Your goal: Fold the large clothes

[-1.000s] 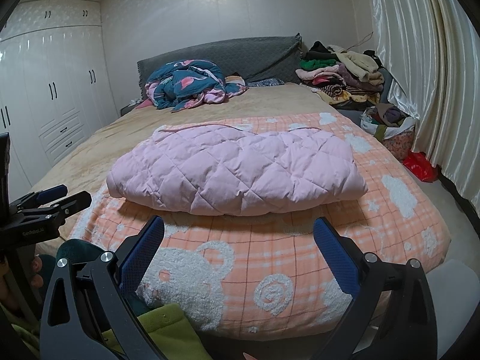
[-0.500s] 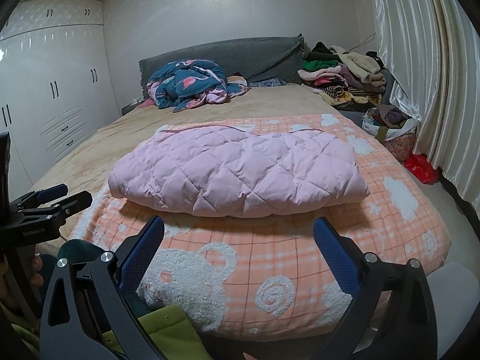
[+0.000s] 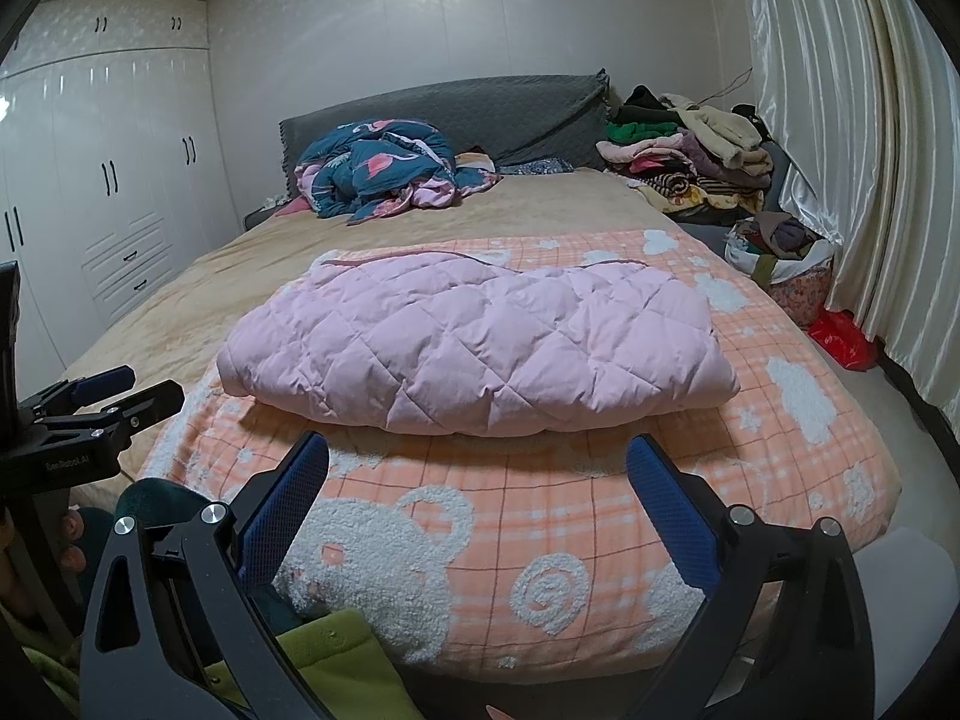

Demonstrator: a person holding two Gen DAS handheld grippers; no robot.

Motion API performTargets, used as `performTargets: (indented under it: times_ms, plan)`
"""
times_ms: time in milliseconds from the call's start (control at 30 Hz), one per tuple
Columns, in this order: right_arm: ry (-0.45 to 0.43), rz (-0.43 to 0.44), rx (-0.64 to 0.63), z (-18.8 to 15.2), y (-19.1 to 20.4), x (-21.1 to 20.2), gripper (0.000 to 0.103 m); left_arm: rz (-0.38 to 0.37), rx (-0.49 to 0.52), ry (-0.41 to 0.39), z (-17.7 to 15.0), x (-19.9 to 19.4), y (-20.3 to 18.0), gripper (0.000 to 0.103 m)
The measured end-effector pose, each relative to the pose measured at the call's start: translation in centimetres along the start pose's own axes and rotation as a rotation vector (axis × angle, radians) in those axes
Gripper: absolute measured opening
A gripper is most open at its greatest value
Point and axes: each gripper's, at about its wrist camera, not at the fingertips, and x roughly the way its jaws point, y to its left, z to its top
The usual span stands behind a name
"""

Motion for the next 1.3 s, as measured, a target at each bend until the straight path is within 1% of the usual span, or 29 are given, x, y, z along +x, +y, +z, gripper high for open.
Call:
performTargets:
  times_ms: [433,700,767,800,867,1000,1067,1133,1200,1233,1300]
  plan:
    - [0.0,-0.003,-0.002,0.0,0.0,0.0,0.099,0.002,0.001,-0.003,0.1,-0.1,0.1,0.094]
    - [0.004,-0.024,-0.002,-0.4,-0.5,-0.3,0.099,0.004,-0.001,-0.006,0.0,-0.2,0.1,0.094]
    - [0.005,-0.031,0.002,-0.6,-0.7,-0.3,0.099,0.043,0.015,-0.008,0.3,-0.2,0.1,0.094]
    - [0.006,-0.035,0.005,-0.7,-0.9,-0.3,0.099,0.044,0.018,-0.009,0.3,-0.2,0.1,0.094]
    - [0.008,-0.042,0.007,-0.9,-1.1,-0.3,0.099,0.02,-0.002,-0.003,0.4,0.0,0.7,0.094]
    - [0.006,-0.059,0.019,-1.2,-1.8,-0.3,0.099,0.053,0.0,0.002,0.7,0.6,1.1,0.094]
    - [0.004,-0.074,0.045,-1.4,-2.8,-0.4,0.099,0.062,-0.015,0.011,0.4,1.0,1.4,0.094]
    - [-0.005,-0.103,0.074,-1.5,-4.3,-0.5,0.099,0.087,-0.045,0.035,0.4,2.0,2.5,0.094]
    - [-0.014,-0.155,0.121,-1.7,-7.3,-0.6,0.099,0.109,-0.086,0.057,0.6,3.1,4.3,0.094]
    - [-0.007,-0.177,0.148,-1.8,-8.7,-0.5,0.099,0.141,-0.115,0.072,0.9,3.9,5.9,0.094]
    - [0.003,-0.269,0.238,-2.8,-13.8,-0.3,0.099,0.209,-0.178,0.083,1.9,5.6,9.9,0.094]
